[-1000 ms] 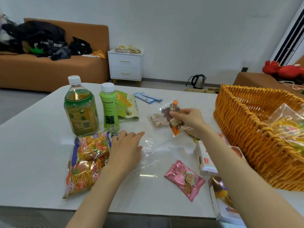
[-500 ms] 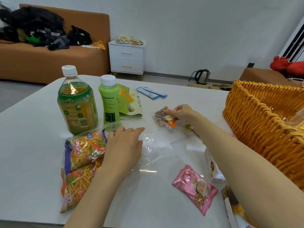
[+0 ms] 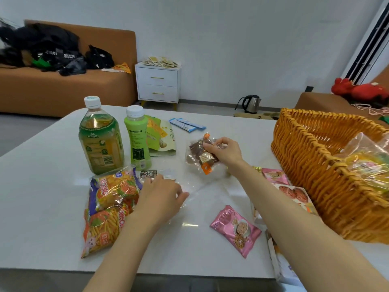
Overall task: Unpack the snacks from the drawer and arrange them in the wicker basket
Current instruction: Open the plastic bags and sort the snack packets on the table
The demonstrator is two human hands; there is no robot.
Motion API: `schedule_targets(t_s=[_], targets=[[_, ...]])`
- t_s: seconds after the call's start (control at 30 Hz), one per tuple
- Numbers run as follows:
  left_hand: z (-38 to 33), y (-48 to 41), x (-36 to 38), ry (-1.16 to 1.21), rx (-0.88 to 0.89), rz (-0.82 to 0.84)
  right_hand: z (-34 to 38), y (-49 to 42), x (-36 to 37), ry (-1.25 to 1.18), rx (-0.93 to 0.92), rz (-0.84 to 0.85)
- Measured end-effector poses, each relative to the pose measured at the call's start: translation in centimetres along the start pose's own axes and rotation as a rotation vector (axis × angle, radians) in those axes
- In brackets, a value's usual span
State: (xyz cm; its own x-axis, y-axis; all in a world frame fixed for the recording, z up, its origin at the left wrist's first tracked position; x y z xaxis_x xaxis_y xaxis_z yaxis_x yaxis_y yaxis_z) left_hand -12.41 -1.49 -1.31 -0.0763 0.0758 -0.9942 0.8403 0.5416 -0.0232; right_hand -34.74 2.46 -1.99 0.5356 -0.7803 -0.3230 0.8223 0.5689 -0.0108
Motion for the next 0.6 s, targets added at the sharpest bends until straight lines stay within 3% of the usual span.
schedule_targets(t_s=[0.13, 0.27, 0.37, 0.5, 0.53, 0.6], targets=[[-0.5, 1.1, 0.8, 0.140, 0.058, 0.083, 3.2, 4.8, -3.7, -0.183, -0.163, -0.097], [-1.0, 2.8, 1.8, 0.291, 0.082, 0.185, 4.7, 9.3, -6.4, -0.219, -0.244, -0.120], [-1.5, 3.9, -0.3, 0.486, 0.096, 0.093, 5.7, 12.0, -7.4, -0.198, -0.278, -0.065], [0.2, 5.5, -4.9, 0.927, -0.064, -0.287, 7.8, 15.7, -7.6, -0.153, -0.370, 0.084], [0.6, 5.9, -5.2, 1.115, -0.108, -0.300, 8.3, 16.5, -7.3, -0.099, -0.405, 0.122], [-0.3, 6.4, -4.7, 1.396, -0.096, -0.175, 8.9, 17.7, -6.4, -0.027, -0.445, 0.218]])
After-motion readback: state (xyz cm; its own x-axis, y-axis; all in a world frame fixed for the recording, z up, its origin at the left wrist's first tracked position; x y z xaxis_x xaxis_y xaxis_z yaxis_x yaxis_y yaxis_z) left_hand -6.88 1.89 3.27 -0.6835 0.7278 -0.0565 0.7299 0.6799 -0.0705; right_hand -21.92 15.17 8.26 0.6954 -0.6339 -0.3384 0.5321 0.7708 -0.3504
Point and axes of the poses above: each hand's wrist, its own y-axis away from the middle knuckle, its own x-axis out of the palm, z = x × y, the point moved 10 cm from there along -y, towards the middle knuckle, and after that the axes turned 1 degree about z, right-handed, at the moved point
